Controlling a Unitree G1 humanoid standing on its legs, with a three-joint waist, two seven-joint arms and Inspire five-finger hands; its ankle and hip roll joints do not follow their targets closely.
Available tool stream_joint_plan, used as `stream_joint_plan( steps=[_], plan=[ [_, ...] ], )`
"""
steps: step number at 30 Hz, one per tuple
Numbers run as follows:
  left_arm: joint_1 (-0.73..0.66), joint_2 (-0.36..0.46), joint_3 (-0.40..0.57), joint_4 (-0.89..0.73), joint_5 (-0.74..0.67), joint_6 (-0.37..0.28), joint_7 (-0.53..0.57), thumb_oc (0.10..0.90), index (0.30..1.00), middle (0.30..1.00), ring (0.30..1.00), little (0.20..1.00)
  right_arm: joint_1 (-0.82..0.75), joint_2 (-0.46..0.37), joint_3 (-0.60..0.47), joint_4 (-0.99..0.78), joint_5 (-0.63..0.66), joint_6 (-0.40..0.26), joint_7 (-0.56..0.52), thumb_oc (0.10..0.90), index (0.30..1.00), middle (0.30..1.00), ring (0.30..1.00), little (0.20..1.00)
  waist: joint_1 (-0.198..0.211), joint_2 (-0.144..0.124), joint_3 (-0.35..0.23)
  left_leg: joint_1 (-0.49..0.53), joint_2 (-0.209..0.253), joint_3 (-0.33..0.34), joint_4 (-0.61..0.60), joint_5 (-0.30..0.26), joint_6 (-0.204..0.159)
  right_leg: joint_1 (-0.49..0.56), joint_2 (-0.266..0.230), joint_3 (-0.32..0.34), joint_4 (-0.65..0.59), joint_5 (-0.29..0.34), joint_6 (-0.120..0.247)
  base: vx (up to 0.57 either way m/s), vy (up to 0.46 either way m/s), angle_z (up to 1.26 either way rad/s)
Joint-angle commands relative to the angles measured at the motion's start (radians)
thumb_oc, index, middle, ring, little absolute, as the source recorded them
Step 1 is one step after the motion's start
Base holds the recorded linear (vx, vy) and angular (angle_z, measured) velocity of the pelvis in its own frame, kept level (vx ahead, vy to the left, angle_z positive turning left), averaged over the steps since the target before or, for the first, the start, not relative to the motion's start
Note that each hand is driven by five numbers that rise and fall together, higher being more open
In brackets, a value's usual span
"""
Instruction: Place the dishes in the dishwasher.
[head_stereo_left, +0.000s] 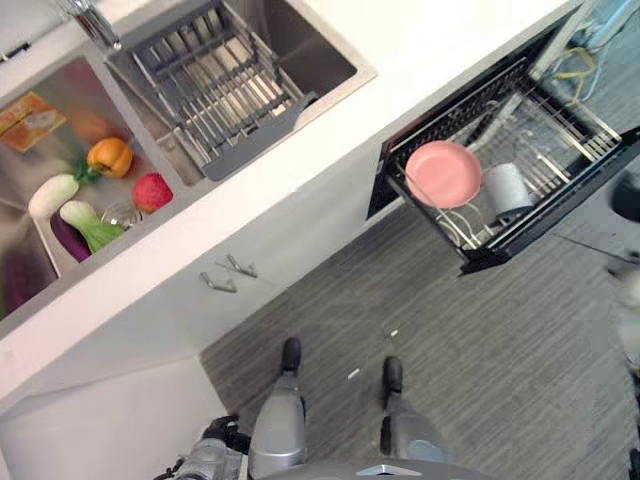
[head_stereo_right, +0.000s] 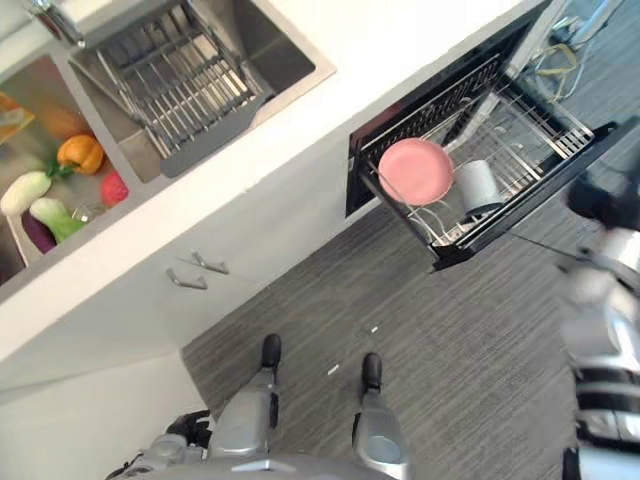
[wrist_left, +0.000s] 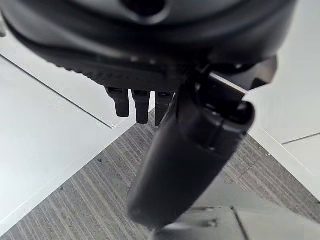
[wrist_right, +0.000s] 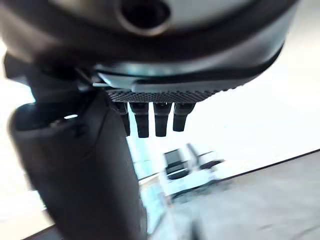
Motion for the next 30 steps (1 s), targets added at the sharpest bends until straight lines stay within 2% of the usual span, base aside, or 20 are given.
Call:
stream_joint_plan(
  steps=[1, 2, 5, 6, 10, 12, 13, 15, 20, 21, 23, 24, 27, 28, 30],
  plan=[
    [0.039, 0.035, 0.022, 0.065, 0.018, -0.002, 0.003, 0.8, 0.9, 0.9, 0.9, 0.9, 0.094, -0.03, -0.12, 0.028, 0.105, 0.032, -0.118, 0.4, 0.3, 0.3, 0.3, 0.3, -0.037, -0.033, -0.108, -0.009, -0.062, -0.04, 0.037, -0.146, 0.096, -0.047, 0.008, -0.052, 0.015, -0.052, 0.033, 0.04, -0.003, 0.02],
    [0.039, 0.029, 0.036, 0.069, 0.008, -0.006, 0.005, 0.8, 0.9, 0.9, 0.9, 0.9, 0.15, 0.01, -0.14, 0.083, 0.109, 0.034, -0.115, 0.4, 0.3, 0.3, 0.3, 0.3, -0.05, -0.03, -0.121, 0.005, -0.062, -0.041, 0.02, -0.144, 0.096, -0.039, 0.006, -0.056, 0.016, -0.059, 0.033, 0.03, -0.011, 0.02],
    [0.043, 0.02, 0.034, 0.077, 0.012, -0.005, 0.0, 0.8, 0.9, 0.9, 0.9, 0.9, 0.154, 0.044, -0.106, 0.126, 0.116, 0.025, -0.091, 0.4, 0.3, 0.3, 0.3, 0.3, -0.053, -0.026, -0.128, 0.022, -0.063, -0.042, 0.011, -0.148, 0.097, -0.029, 0.005, -0.058, 0.014, -0.062, 0.035, 0.01, -0.009, -0.06],
    [0.05, 0.016, 0.025, 0.08, 0.021, -0.006, -0.006, 0.8, 0.9, 0.9, 0.9, 0.9, 0.122, 0.063, -0.042, 0.137, 0.11, 0.013, -0.069, 0.4, 0.3, 0.3, 0.3, 0.3, -0.049, -0.018, -0.127, 0.032, -0.065, -0.041, 0.009, -0.151, 0.099, -0.024, 0.003, -0.056, 0.013, -0.061, 0.036, 0.0, -0.013, -0.29],
    [0.07, 0.018, 0.016, 0.073, 0.023, -0.009, -0.01, 0.8, 0.9, 0.9, 0.9, 0.9, 0.08, 0.082, 0.043, 0.111, 0.076, 0.008, -0.037, 0.4, 0.3, 0.3, 0.3, 0.3, -0.037, -0.002, -0.121, 0.044, -0.068, -0.04, 0.009, -0.15, 0.101, -0.014, -0.002, -0.053, 0.01, -0.061, 0.035, 0.0, -0.003, -0.21],
    [0.085, 0.025, 0.0, 0.072, 0.029, -0.009, -0.009, 0.8, 0.9, 0.9, 0.9, 0.9, 0.011, 0.087, 0.142, 0.087, 0.055, -0.006, 0.0, 0.4, 0.3, 0.3, 0.3, 0.3, -0.017, 0.021, -0.108, 0.042, -0.074, -0.046, 0.011, -0.145, 0.101, -0.008, -0.007, -0.055, 0.009, -0.061, 0.035, 0.0, 0.0, 0.0],
    [0.085, 0.025, 0.0, 0.072, 0.029, -0.009, -0.009, 0.8, 0.9, 0.9, 0.9, 0.9, 0.011, 0.087, 0.142, 0.087, 0.055, -0.006, 0.0, 0.4, 0.3, 0.3, 0.3, 0.3, -0.017, 0.021, -0.108, 0.042, -0.074, -0.046, 0.011, -0.145, 0.101, -0.008, -0.007, -0.055, 0.009, -0.061, 0.035, 0.0, 0.0, 0.0],
    [0.093, 0.041, -0.007, 0.066, 0.025, -0.013, -0.005, 0.8, 0.9, 0.9, 0.9, 0.9, -0.083, 0.062, 0.24, 0.102, 0.032, -0.004, 0.019, 0.4, 0.3, 0.3, 0.3, 0.3, 0.009, 0.05, -0.089, 0.034, -0.082, -0.063, 0.013, -0.134, 0.1, -0.006, -0.016, -0.07, 0.01, -0.058, 0.035, -0.02, 0.01, 0.05],
    [0.095, 0.046, -0.046, 0.055, 0.014, -0.024, 0.003, 0.8, 0.9, 0.9, 0.9, 0.9, -0.222, 0.033, 0.327, 0.204, 0.041, 0.017, 0.014, 0.4, 0.3, 0.3, 0.3, 0.3, 0.046, 0.1, -0.049, -0.022, -0.104, -0.105, 0.013, -0.103, 0.085, -0.026, -0.035, -0.115, 0.013, -0.049, 0.036, -0.07, -0.001, 0.53],
    [0.094, 0.045, -0.045, 0.055, 0.014, -0.024, 0.003, 0.8, 0.9, 0.9, 0.9, 0.9, -0.227, 0.032, 0.331, 0.208, 0.042, 0.015, 0.013, 0.4, 0.3, 0.3, 0.3, 0.3, 0.043, 0.101, -0.049, -0.024, -0.105, -0.107, 0.014, -0.102, 0.085, -0.027, -0.035, -0.117, 0.013, -0.049, 0.036, -0.06, -0.01, 0.53],
    [0.093, 0.033, -0.092, 0.057, 0.015, -0.031, 0.005, 0.8, 0.9, 0.9, 0.9, 0.9, -0.337, 0.03, 0.412, 0.289, 0.045, 0.022, 0.007, 0.4, 0.3, 0.3, 0.3, 0.3, 0.075, 0.132, -0.036, -0.066, -0.121, -0.132, 0.013, -0.08, 0.079, -0.042, -0.048, -0.154, 0.016, -0.042, 0.038, -0.08, -0.027, 0.51],
    [0.092, 0.031, -0.09, 0.057, 0.015, -0.031, 0.005, 0.8, 0.9, 0.9, 0.9, 0.9, -0.342, 0.029, 0.416, 0.293, 0.046, 0.02, 0.006, 0.4, 0.3, 0.3, 0.3, 0.3, 0.072, 0.133, -0.036, -0.068, -0.121, -0.134, 0.014, -0.08, 0.078, -0.043, -0.048, -0.156, 0.016, -0.042, 0.038, -0.06, -0.024, 0.29],
    [0.096, 0.015, -0.13, 0.05, 0.014, -0.038, 0.002, 0.8, 0.9, 0.9, 0.9, 0.9, -0.451, 0.03, 0.512, 0.318, 0.012, 0.024, 0.013, 0.4, 0.3, 0.3, 0.3, 0.3, 0.097, 0.159, -0.033, -0.098, -0.136, -0.156, 0.012, -0.064, 0.075, -0.055, -0.056, -0.184, 0.014, -0.039, 0.04, -0.02, -0.011, 0.23],
    [0.094, 0.013, -0.153, 0.034, 0.002, -0.045, 0.002, 0.8, 0.9, 0.9, 0.9, 0.9, -0.527, 0.027, 0.58, 0.303, -0.02, 0.023, 0.023, 0.4, 0.3, 0.3, 0.3, 0.3, 0.116, 0.171, -0.026, -0.114, -0.143, -0.164, 0.014, -0.056, 0.069, -0.058, -0.061, -0.198, 0.014, -0.038, 0.041, -0.02, -0.002, 0.2],
    [0.089, 0.013, -0.157, 0.025, -0.004, -0.049, 0.001, 0.8, 0.9, 0.9, 0.9, 0.9, -0.562, 0.014, 0.616, 0.29, -0.051, 0.025, 0.034, 0.4, 0.3, 0.3, 0.3, 0.3, 0.124, 0.178, -0.028, -0.133, -0.149, -0.172, 0.013, -0.046, 0.067, -0.066, -0.065, -0.208, 0.012, -0.035, 0.042, -0.02, 0.002, 0.22]
  ],
)
